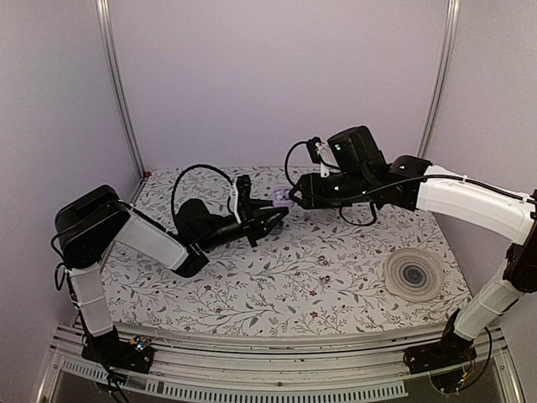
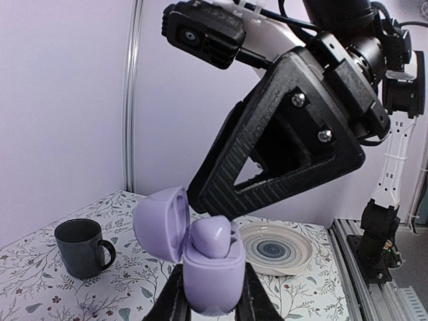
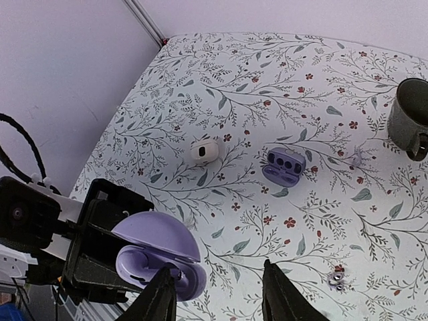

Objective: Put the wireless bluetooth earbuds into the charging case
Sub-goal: Insert the left earbud into the left side groove of the charging case.

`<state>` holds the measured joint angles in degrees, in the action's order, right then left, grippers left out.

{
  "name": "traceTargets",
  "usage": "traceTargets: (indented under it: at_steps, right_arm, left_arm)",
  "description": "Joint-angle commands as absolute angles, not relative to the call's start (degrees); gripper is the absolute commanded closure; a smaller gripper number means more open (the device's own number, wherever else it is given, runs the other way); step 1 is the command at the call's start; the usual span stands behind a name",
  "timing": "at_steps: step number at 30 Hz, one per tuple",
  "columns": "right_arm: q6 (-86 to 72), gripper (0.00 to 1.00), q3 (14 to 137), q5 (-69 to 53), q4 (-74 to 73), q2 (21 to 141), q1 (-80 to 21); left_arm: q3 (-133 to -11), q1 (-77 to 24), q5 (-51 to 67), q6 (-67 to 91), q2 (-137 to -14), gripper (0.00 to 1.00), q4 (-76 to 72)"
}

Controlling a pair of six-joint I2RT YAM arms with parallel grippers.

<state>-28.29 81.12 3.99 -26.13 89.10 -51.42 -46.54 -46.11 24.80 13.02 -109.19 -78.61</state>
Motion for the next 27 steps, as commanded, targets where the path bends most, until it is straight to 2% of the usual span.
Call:
traceTargets:
  at_steps: [1,14,27]
  right_arm:
    - [-28.12,0.55,81.89,5.73,-25.86,89.43,-51.9]
    - [-24.1,0.55,83.53,4.73,-28.84,91.24,-53.63]
    - [-27.1,0.55,86.37,13.07,-37.09,91.53,-54.33]
  left_arm:
    - [-47.02,-46.55,25.39,11.74,-107.58,1.0,-79.19]
    - [-47.11,-46.93,25.53,10.28,-107.14,1.0,-77.67]
    - [-46.13,-46.91,24.9,11.16,-106.79,1.0,-78.63]
